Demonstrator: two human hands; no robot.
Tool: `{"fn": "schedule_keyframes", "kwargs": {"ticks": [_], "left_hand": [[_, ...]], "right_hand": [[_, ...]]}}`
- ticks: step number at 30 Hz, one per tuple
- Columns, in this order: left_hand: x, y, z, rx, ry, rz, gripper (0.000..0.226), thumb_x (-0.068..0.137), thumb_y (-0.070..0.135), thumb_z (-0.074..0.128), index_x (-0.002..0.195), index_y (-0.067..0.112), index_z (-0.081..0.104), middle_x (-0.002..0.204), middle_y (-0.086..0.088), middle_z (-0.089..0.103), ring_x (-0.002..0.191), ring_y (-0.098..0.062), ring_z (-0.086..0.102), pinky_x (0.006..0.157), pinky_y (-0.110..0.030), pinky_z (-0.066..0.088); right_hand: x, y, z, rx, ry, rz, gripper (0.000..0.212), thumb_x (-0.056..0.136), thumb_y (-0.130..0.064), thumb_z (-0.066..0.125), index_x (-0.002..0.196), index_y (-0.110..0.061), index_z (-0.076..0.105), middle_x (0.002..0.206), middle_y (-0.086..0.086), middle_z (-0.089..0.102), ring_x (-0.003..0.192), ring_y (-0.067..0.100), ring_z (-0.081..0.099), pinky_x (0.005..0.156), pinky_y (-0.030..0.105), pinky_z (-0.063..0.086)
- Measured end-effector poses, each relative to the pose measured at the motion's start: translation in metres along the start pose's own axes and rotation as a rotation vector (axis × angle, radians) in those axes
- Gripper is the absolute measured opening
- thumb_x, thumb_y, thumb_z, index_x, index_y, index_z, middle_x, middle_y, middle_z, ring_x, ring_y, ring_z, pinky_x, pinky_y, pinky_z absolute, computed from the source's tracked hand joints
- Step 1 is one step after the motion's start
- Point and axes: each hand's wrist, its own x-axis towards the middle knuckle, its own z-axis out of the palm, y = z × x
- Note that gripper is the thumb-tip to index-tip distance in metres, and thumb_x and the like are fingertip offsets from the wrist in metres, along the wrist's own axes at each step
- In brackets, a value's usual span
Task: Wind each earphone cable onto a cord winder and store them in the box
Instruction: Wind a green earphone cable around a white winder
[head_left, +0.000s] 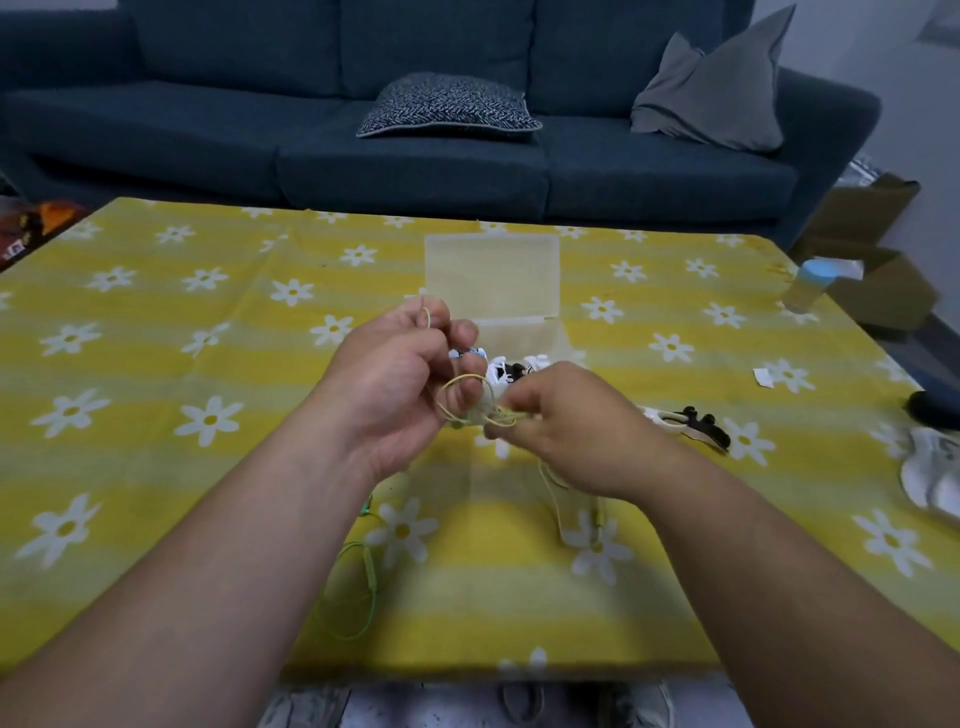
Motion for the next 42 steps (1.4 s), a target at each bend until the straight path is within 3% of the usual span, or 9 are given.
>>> {"fn": "schedule_keyframes", "kwargs": {"ticks": [3, 8, 11, 18, 24, 28, 34, 39, 42], "left_hand": [[0.003, 0.004, -0.008, 0.060, 0.125, 0.043, 0.043, 0.074, -0.024, 0.025, 0.071, 0.016, 0.040, 0.086, -0.008, 0.052, 0.051, -0.013, 0.058, 0.040, -0.020, 0.040], [0.005, -0.006, -0.012, 0.207, 0.252, -0.019, 0.043, 0.081, -0.024, 0.033, 0.076, 0.018, 0.043, 0.087, -0.008, 0.052, 0.050, -0.012, 0.055, 0.036, -0.015, 0.038], [0.003, -0.015, -0.005, 0.271, 0.313, 0.013, 0.041, 0.083, -0.023, 0.041, 0.084, 0.018, 0.043, 0.090, -0.009, 0.054, 0.054, -0.017, 0.054, 0.037, -0.017, 0.041], [0.003, -0.016, -0.010, 0.224, 0.318, -0.035, 0.054, 0.082, -0.022, 0.042, 0.121, 0.016, 0.051, 0.095, -0.011, 0.070, 0.053, -0.017, 0.062, 0.047, -0.025, 0.051], [0.001, -0.002, -0.014, 0.004, 0.188, -0.079, 0.048, 0.081, -0.022, 0.033, 0.109, 0.008, 0.058, 0.078, -0.008, 0.076, 0.053, -0.017, 0.063, 0.050, -0.024, 0.053], [-0.002, 0.004, -0.013, -0.245, 0.055, -0.069, 0.028, 0.090, -0.010, 0.044, 0.111, 0.006, 0.053, 0.079, -0.013, 0.073, 0.053, -0.012, 0.064, 0.050, -0.022, 0.054], [-0.002, -0.002, -0.013, -0.063, 0.138, -0.146, 0.005, 0.089, 0.008, 0.062, 0.092, 0.011, 0.062, 0.062, 0.000, 0.066, 0.042, -0.002, 0.055, 0.040, -0.014, 0.046], [-0.001, 0.000, -0.016, -0.105, 0.111, -0.162, 0.028, 0.067, 0.021, 0.075, 0.090, 0.014, 0.059, 0.063, 0.004, 0.039, 0.040, -0.003, 0.030, 0.038, -0.012, 0.024], [-0.003, 0.003, -0.017, 0.000, 0.026, -0.183, 0.036, 0.061, 0.017, 0.075, 0.095, 0.012, 0.063, 0.061, 0.006, 0.045, 0.045, -0.005, 0.023, 0.041, -0.015, 0.017]], "right_hand": [[0.000, 0.007, -0.012, 0.158, 0.073, 0.148, 0.025, 0.094, -0.021, 0.060, 0.078, -0.015, 0.077, 0.057, 0.000, 0.060, 0.051, 0.009, 0.046, 0.056, 0.029, 0.041], [-0.003, 0.005, -0.012, 0.545, 0.257, 0.318, 0.030, 0.098, -0.020, 0.054, 0.078, -0.007, 0.074, 0.051, -0.009, 0.040, 0.055, 0.017, 0.036, 0.069, 0.040, 0.044], [-0.003, -0.011, -0.009, 0.776, 0.242, 0.354, 0.029, 0.101, -0.013, 0.049, 0.092, 0.006, 0.069, 0.057, -0.002, 0.050, 0.051, 0.014, 0.045, 0.068, 0.036, 0.045], [-0.008, -0.018, -0.023, 1.191, 0.174, 0.301, 0.030, 0.104, -0.014, 0.043, 0.083, -0.006, 0.064, 0.083, 0.011, 0.071, 0.070, 0.025, 0.067, 0.082, 0.044, 0.053], [-0.004, -0.001, -0.025, 0.910, 0.267, 0.474, 0.032, 0.098, -0.003, 0.043, 0.081, -0.007, 0.070, 0.060, 0.004, 0.054, 0.050, 0.014, 0.044, 0.053, 0.027, 0.034], [-0.004, 0.009, -0.025, 0.737, 0.293, 0.540, 0.025, 0.095, -0.006, 0.050, 0.082, -0.007, 0.071, 0.057, 0.001, 0.043, 0.050, 0.015, 0.030, 0.052, 0.029, 0.022], [-0.005, 0.008, -0.026, 0.722, 0.301, 0.542, 0.026, 0.093, -0.004, 0.047, 0.088, -0.003, 0.073, 0.057, 0.001, 0.042, 0.050, 0.015, 0.028, 0.052, 0.030, 0.020], [-0.005, 0.008, -0.027, 0.718, 0.330, 0.520, 0.032, 0.093, -0.003, 0.045, 0.082, -0.006, 0.074, 0.057, 0.001, 0.038, 0.052, 0.016, 0.026, 0.054, 0.030, 0.019], [-0.005, 0.008, -0.028, 0.757, 0.325, 0.513, 0.031, 0.093, -0.007, 0.046, 0.082, -0.007, 0.075, 0.057, 0.001, 0.038, 0.051, 0.015, 0.026, 0.053, 0.030, 0.020]]}}
